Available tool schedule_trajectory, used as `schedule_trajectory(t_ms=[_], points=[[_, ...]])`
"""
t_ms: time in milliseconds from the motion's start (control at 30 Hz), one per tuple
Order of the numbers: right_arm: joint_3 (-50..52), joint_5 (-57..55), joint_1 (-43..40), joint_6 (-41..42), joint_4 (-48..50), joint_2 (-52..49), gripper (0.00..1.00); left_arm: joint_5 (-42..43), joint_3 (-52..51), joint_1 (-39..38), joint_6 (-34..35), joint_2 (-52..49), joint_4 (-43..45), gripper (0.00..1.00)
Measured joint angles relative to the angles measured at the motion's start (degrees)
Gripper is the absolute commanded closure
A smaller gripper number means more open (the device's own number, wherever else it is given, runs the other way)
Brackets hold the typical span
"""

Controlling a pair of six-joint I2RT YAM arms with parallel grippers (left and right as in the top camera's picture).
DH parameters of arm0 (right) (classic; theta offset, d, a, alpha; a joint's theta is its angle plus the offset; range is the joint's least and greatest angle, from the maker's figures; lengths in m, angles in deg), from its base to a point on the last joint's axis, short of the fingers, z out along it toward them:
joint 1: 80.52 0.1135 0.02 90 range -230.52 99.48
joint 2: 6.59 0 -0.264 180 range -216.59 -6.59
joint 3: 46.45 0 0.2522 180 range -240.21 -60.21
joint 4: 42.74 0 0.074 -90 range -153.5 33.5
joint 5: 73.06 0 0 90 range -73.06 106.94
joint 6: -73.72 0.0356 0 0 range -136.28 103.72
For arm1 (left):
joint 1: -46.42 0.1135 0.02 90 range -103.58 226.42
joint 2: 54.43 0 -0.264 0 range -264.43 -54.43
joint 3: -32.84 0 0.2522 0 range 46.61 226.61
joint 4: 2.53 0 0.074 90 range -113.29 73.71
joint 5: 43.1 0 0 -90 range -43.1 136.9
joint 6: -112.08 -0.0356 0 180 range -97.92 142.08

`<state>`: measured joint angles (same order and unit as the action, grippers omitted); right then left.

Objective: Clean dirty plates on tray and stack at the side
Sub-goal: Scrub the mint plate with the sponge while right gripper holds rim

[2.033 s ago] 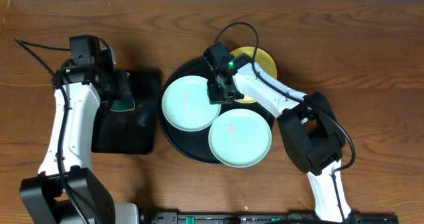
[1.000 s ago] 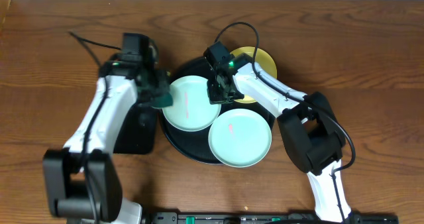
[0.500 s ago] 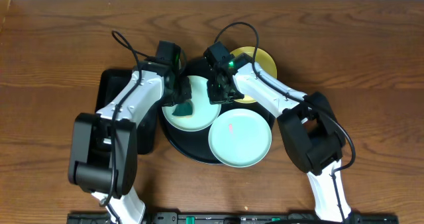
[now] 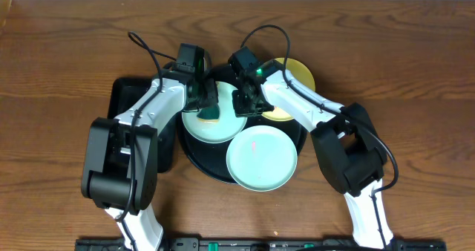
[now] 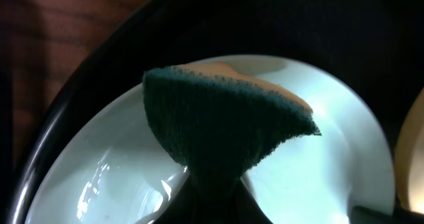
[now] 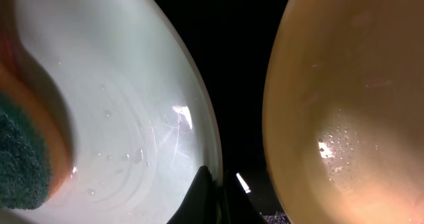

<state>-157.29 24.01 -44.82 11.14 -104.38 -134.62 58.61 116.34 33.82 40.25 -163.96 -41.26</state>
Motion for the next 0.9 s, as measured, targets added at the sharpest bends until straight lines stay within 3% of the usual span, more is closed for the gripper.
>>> schedule_trajectory(t_ms=[167, 500, 800, 900], points=[[0.0, 0.0, 0.0, 0.0, 0.1, 0.0, 0.99, 0.0, 0.1, 0.0, 0.0, 0.0, -1.4, 0.93], [-0.1, 0.3, 0.0, -1.1, 0.7, 0.0, 0.99, -0.1, 1.1, -1.5, -1.4, 0.0, -12.7, 0.93], [-0.1, 0.4, 0.0, -1.4, 0.2, 0.0, 0.99, -0.8, 1.1, -3.6, -2.0, 0.0, -11.2, 0.92], [-0.1, 0.6, 0.0, -1.3, 0.0, 0.0, 0.99, -4.0, 1.1, -4.0, 1.6, 0.0, -11.4, 0.93]])
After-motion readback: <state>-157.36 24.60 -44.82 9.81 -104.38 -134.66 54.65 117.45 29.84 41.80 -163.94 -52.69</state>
